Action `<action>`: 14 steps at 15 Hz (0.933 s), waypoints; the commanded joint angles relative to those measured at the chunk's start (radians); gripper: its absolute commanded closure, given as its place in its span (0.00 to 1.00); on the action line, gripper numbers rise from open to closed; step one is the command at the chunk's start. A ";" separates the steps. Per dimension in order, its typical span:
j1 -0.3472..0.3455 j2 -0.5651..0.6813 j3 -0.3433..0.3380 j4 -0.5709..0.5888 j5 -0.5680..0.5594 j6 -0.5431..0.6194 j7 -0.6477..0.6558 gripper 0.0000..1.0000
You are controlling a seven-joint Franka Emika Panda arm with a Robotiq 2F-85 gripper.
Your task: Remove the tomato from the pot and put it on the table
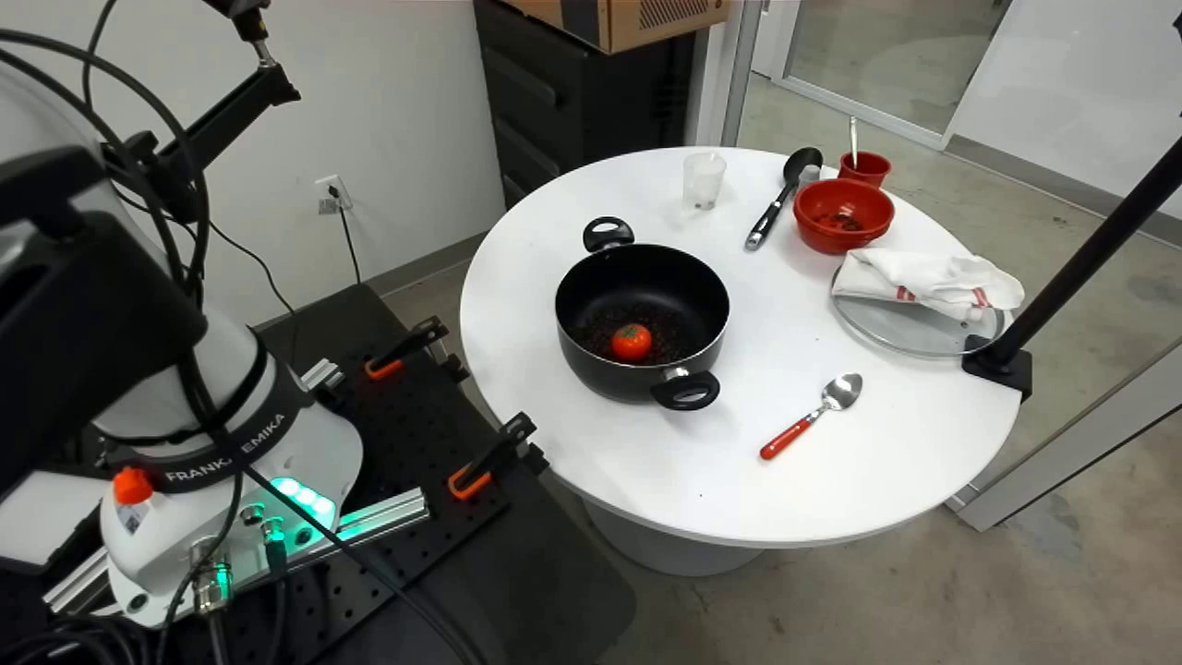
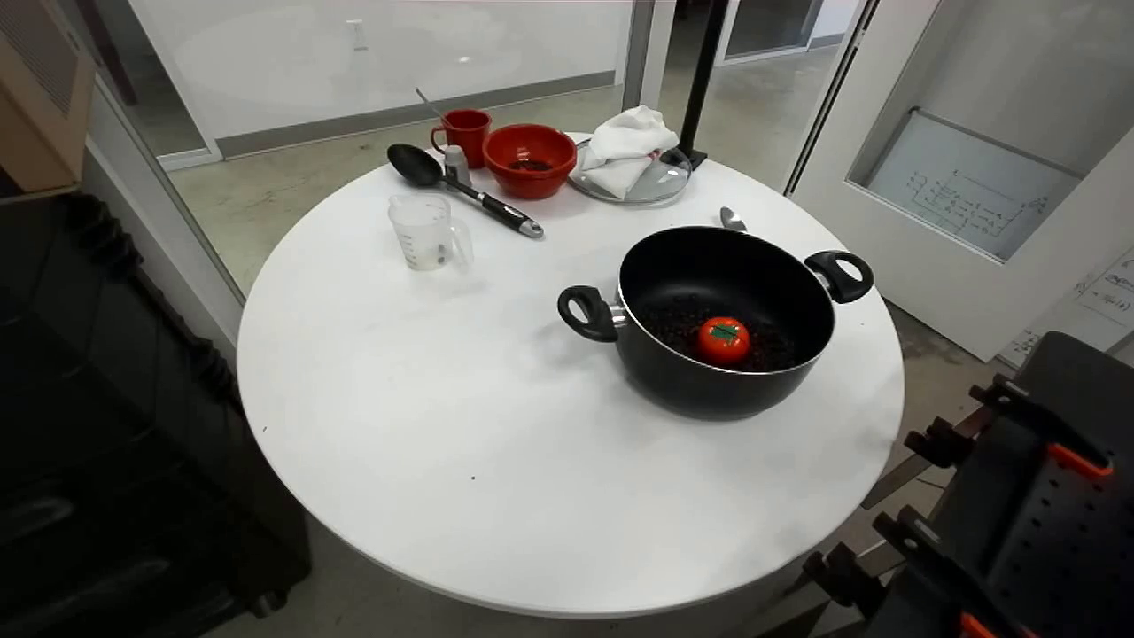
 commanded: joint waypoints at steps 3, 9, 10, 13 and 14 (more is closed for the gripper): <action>-0.006 0.001 0.005 0.001 0.003 -0.002 -0.003 0.00; -0.001 0.055 0.024 -0.037 -0.023 0.075 -0.018 0.00; -0.006 0.077 0.028 -0.056 -0.033 0.108 -0.014 0.00; -0.028 0.180 0.037 -0.129 -0.096 0.286 0.006 0.00; -0.035 0.219 0.036 -0.147 -0.119 0.335 0.009 0.00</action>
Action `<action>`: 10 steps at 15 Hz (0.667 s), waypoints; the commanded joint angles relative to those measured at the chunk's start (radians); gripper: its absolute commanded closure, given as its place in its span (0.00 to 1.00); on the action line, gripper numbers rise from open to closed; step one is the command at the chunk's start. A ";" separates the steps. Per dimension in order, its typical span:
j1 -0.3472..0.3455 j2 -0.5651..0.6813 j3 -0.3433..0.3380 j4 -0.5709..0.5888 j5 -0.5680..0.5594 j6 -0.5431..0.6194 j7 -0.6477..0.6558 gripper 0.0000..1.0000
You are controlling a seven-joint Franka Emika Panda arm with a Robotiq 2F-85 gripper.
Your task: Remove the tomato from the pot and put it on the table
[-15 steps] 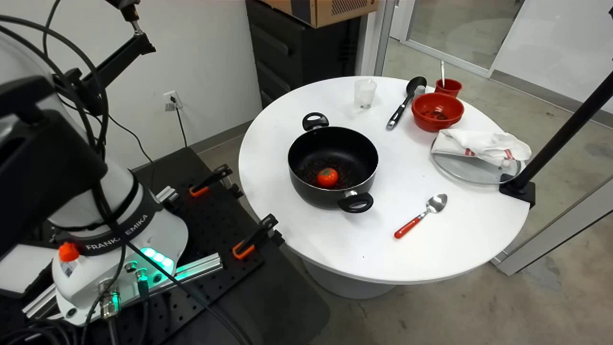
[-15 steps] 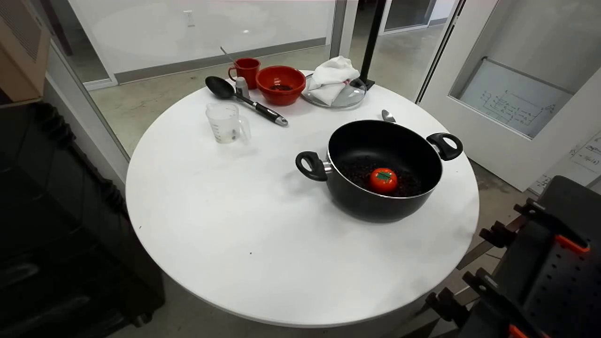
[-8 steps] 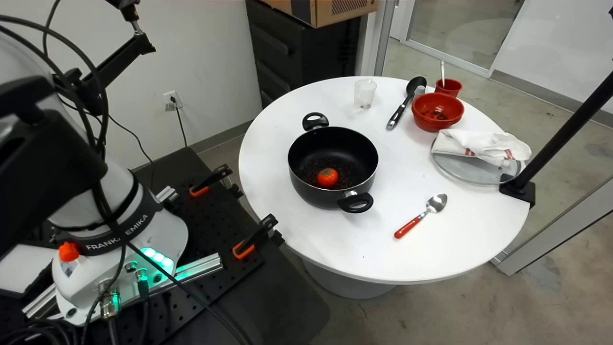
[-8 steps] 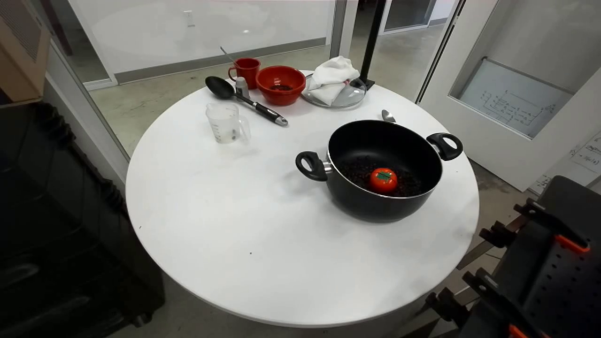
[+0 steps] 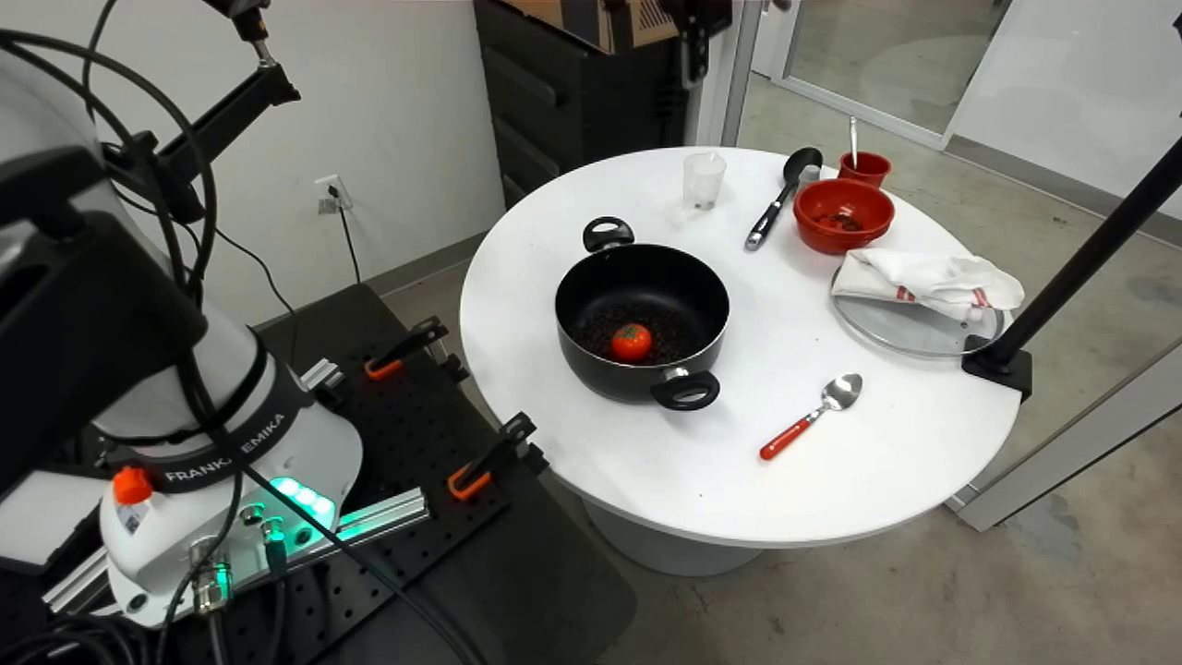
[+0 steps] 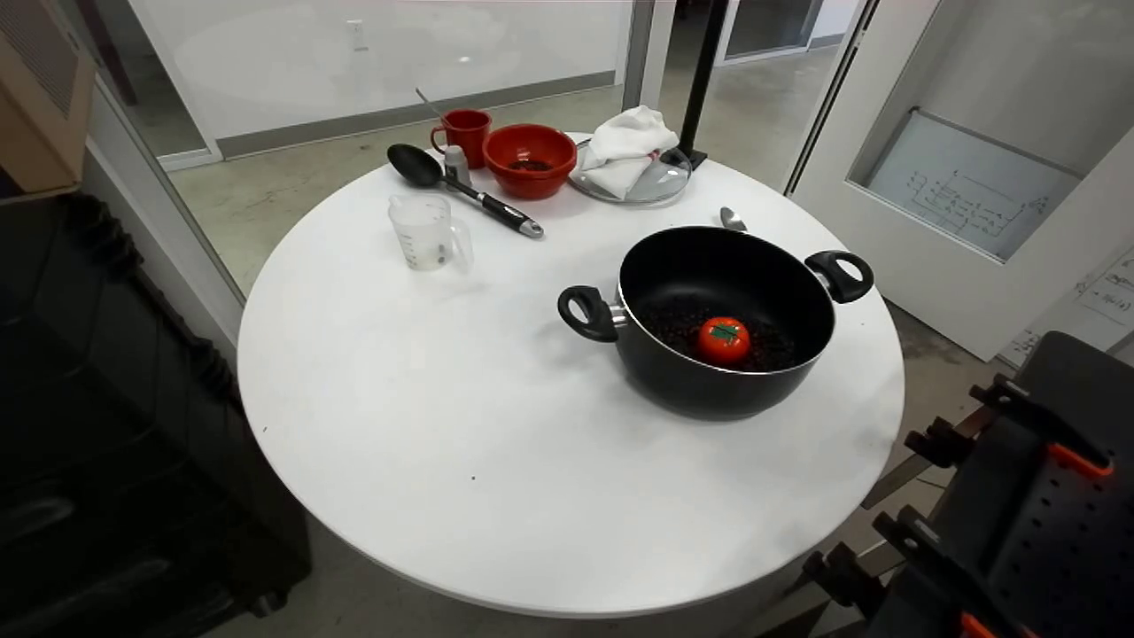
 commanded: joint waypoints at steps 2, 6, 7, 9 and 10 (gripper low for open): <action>-0.050 0.180 0.008 -0.070 -0.118 0.223 0.012 0.00; -0.107 0.340 -0.004 -0.089 -0.261 0.321 0.046 0.00; -0.117 0.377 -0.011 -0.085 -0.292 0.335 0.054 0.00; -0.127 0.452 -0.034 -0.079 -0.334 0.370 0.066 0.00; -0.128 0.485 -0.046 -0.079 -0.343 0.389 0.066 0.00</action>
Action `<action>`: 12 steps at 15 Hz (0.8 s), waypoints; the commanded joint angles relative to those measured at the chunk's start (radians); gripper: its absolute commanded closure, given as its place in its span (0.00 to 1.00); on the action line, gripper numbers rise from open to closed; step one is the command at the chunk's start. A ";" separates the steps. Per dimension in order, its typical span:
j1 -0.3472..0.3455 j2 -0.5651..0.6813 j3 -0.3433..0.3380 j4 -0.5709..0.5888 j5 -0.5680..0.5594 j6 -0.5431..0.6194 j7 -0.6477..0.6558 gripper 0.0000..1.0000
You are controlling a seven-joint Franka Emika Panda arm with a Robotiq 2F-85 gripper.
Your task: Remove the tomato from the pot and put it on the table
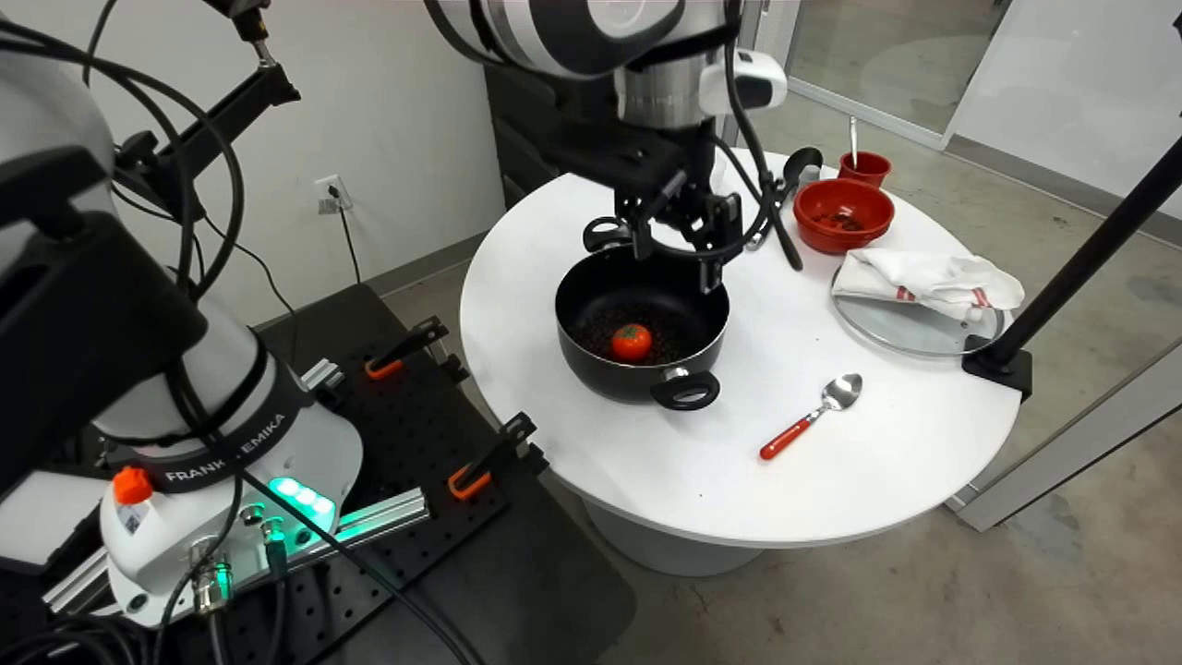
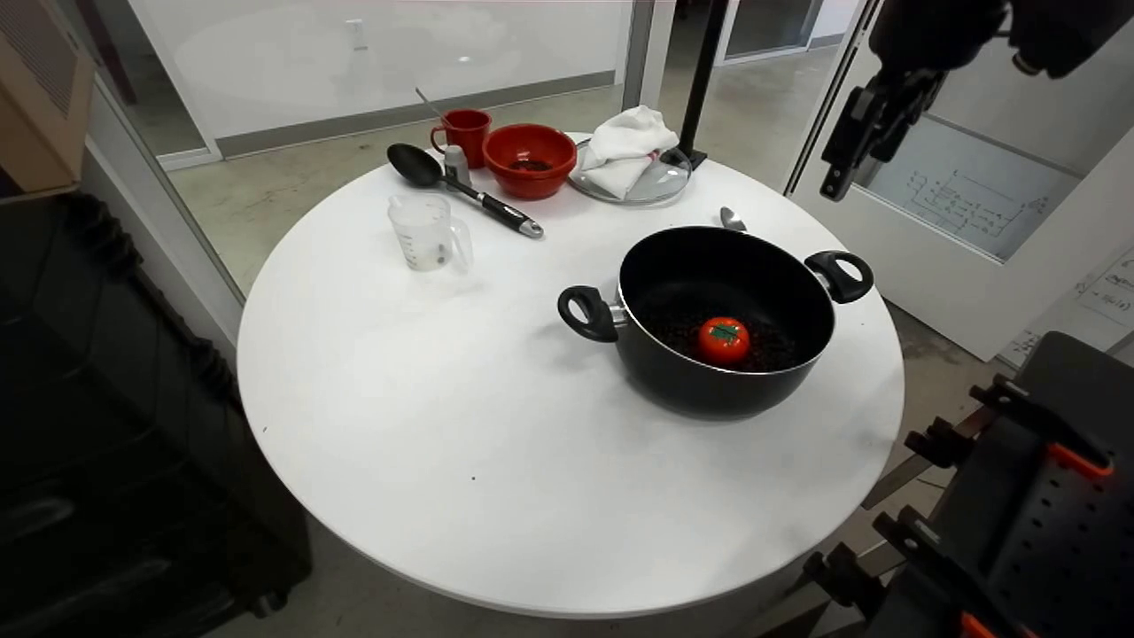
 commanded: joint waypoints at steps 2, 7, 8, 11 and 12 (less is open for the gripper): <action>-0.005 0.161 -0.051 0.013 -0.085 0.112 0.055 0.00; 0.037 0.244 -0.095 -0.017 -0.099 0.199 0.068 0.00; 0.059 0.252 -0.110 -0.024 -0.126 0.210 0.092 0.00; 0.120 0.213 -0.116 -0.061 -0.140 0.215 0.136 0.00; 0.137 0.201 -0.112 -0.071 -0.136 0.215 0.147 0.00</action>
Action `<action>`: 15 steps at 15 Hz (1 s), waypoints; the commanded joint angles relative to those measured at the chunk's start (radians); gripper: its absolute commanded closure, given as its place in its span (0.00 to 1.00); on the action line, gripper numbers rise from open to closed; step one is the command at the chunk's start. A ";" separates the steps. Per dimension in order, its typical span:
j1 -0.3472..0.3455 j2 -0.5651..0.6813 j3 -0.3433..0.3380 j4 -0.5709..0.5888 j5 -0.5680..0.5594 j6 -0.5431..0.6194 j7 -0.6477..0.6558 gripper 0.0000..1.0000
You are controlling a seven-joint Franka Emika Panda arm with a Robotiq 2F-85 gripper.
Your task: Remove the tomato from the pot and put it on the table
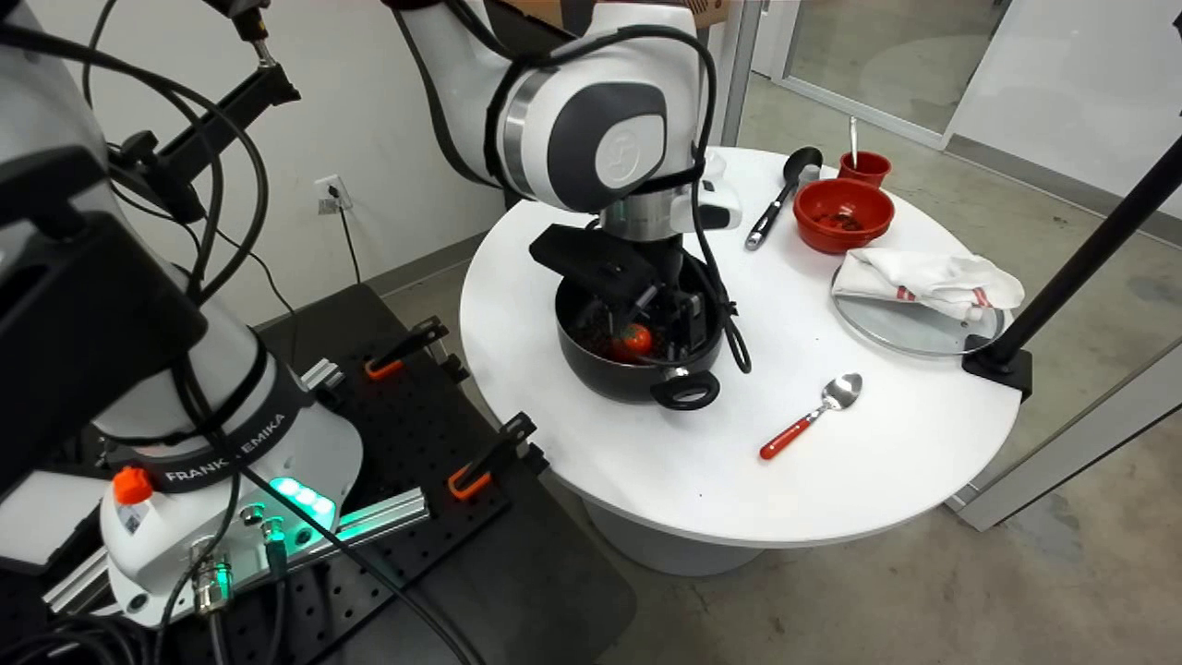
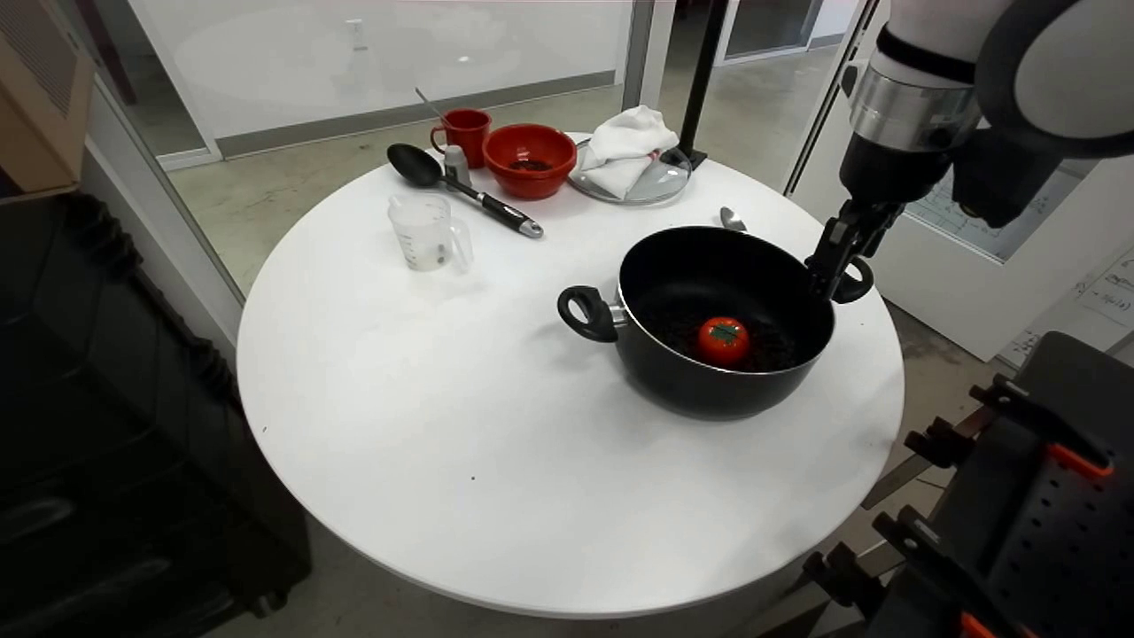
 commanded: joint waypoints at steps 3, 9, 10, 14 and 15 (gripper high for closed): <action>0.124 -0.077 -0.008 -0.057 -0.036 0.018 0.119 0.00; 0.155 0.018 -0.021 -0.007 -0.065 0.080 0.230 0.00; 0.155 0.043 -0.027 0.001 -0.057 0.104 0.234 0.00; 0.133 0.123 0.000 0.008 0.106 0.202 0.171 0.00; 0.121 0.133 0.024 0.007 0.161 0.213 0.149 0.00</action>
